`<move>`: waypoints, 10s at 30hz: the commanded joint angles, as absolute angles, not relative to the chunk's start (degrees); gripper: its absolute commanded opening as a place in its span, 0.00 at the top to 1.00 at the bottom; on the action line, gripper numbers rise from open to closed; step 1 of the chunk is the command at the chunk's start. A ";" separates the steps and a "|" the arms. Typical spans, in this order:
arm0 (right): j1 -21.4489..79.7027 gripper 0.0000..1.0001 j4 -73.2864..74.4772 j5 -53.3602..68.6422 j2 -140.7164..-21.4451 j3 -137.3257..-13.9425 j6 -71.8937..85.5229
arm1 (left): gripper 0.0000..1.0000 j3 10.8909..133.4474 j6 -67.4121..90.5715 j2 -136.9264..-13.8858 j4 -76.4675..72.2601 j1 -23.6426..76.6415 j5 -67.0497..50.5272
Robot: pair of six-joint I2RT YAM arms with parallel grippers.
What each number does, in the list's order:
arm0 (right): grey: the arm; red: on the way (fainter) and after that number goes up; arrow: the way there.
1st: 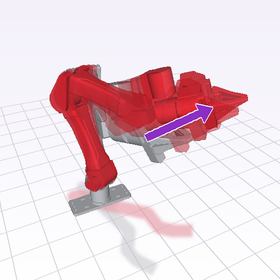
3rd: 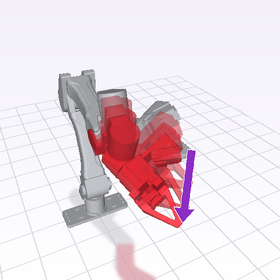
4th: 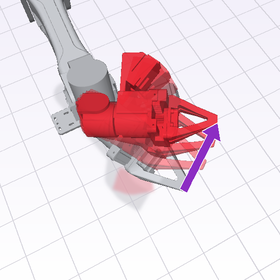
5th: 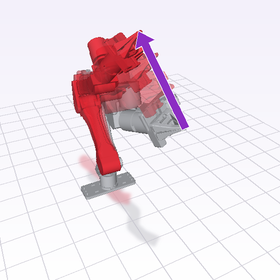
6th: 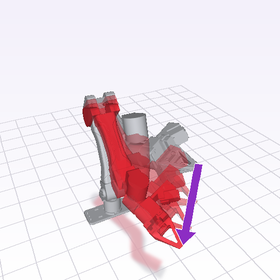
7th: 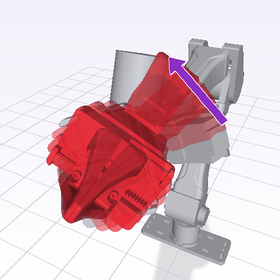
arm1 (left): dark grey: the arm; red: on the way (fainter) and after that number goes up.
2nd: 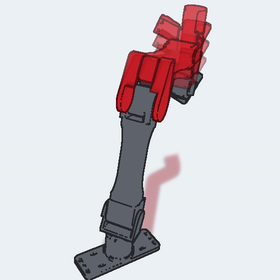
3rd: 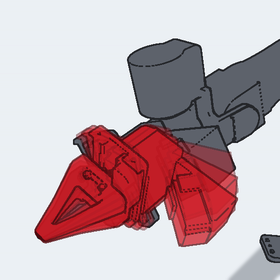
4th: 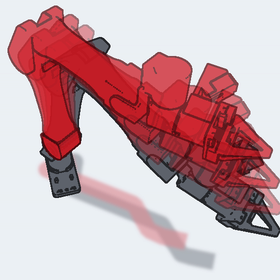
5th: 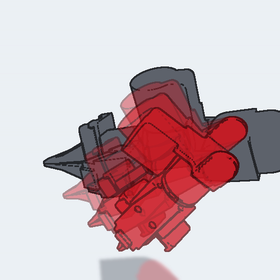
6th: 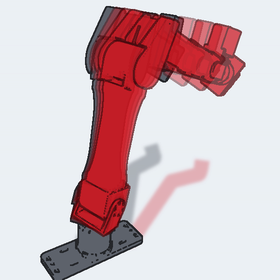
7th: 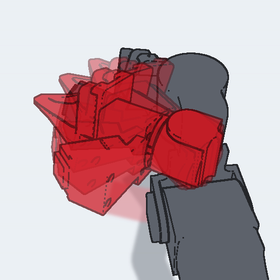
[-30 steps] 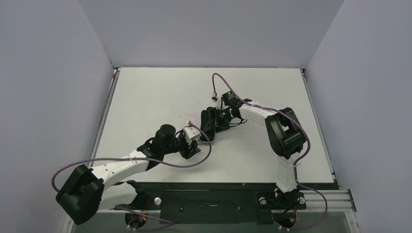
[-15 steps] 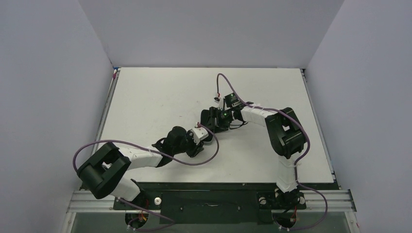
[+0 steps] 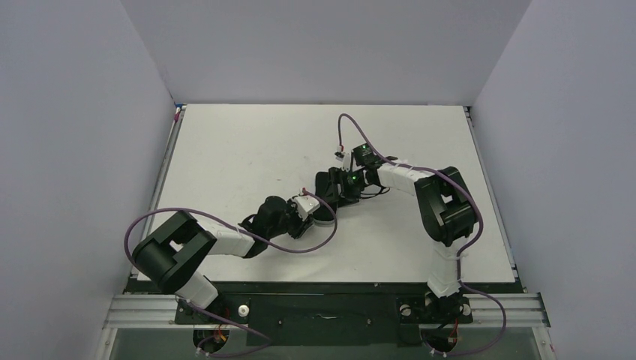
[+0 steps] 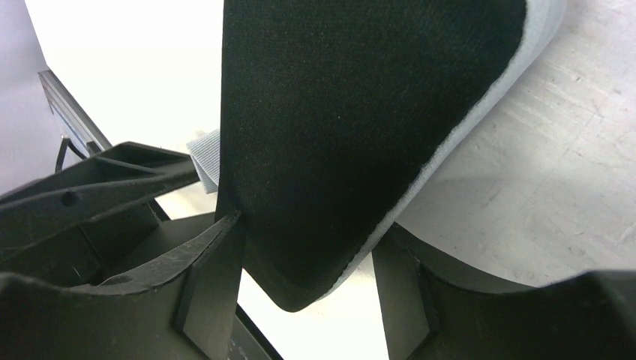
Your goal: Open the umbrella
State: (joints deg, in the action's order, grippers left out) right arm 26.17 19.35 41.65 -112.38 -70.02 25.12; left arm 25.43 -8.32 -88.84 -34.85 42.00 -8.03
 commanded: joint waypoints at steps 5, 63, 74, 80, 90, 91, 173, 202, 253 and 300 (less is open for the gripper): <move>25.35 1.00 28.80 36.15 -113.09 -68.79 18.38 | 0.62 25.37 -12.96 -90.75 -43.08 41.66 -12.28; 19.58 1.00 4.84 22.66 -103.67 -52.83 47.41 | 0.44 23.04 -3.24 -82.78 -33.37 48.89 -0.66; 20.30 1.00 5.59 19.68 -102.56 -51.42 49.25 | 0.57 27.02 -3.19 -90.74 -42.29 51.49 -5.02; 20.40 1.00 5.99 19.83 -102.74 -51.49 49.39 | 0.58 33.25 -3.69 -100.05 -46.14 51.72 -0.95; 20.23 1.00 6.19 19.92 -102.57 -51.72 49.27 | 0.63 38.71 0.44 -107.61 -43.14 50.00 6.46; 20.22 1.00 6.17 19.97 -102.57 -51.67 49.34 | 0.63 38.66 1.10 -107.87 -43.02 49.87 6.49; 21.25 1.00 -3.82 20.80 -103.13 -48.83 56.65 | 0.98 42.18 -10.36 -113.74 -48.54 44.75 -5.89; 18.98 0.34 -0.32 25.85 -100.17 -49.35 51.02 | 1.00 36.58 -1.36 -108.53 -47.03 49.18 -6.87; 25.03 0.71 71.80 30.19 -126.22 -102.96 -54.01 | 1.00 35.39 -9.07 -105.05 -42.06 41.82 -15.62; 29.71 1.00 28.07 17.90 -108.80 -74.13 3.25 | 1.00 41.37 -5.97 -110.89 -44.92 52.24 -13.76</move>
